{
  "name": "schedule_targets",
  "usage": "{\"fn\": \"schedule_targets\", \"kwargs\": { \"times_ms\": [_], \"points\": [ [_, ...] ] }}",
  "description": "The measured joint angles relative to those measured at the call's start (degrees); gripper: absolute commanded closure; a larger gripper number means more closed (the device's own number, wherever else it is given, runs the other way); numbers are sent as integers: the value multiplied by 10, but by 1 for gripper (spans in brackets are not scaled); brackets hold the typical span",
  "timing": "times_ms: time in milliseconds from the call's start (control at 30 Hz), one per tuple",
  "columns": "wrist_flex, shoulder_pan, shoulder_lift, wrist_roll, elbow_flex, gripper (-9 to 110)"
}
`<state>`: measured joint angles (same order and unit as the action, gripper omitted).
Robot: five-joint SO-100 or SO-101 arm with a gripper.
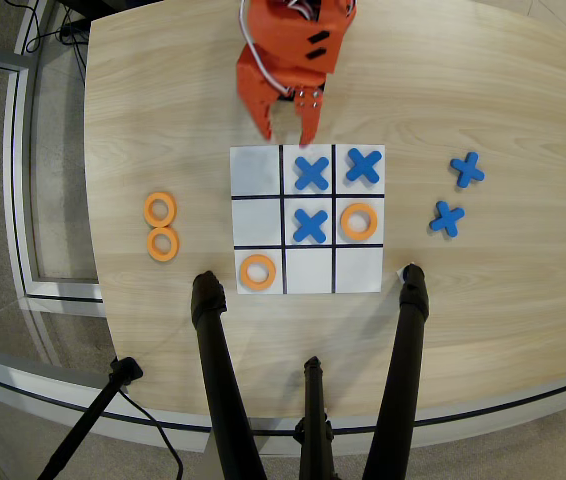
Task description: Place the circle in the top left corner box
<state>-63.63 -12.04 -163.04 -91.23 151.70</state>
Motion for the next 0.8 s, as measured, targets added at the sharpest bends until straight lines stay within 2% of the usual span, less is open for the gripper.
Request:
{"fn": "schedule_targets", "kwargs": {
  "times_ms": [300,567,800],
  "points": [
    [297,-92,303,-8,-125,79],
    [403,-171,505,-39,-228,79],
    [414,-210,616,-72,-274,79]
  ]
}}
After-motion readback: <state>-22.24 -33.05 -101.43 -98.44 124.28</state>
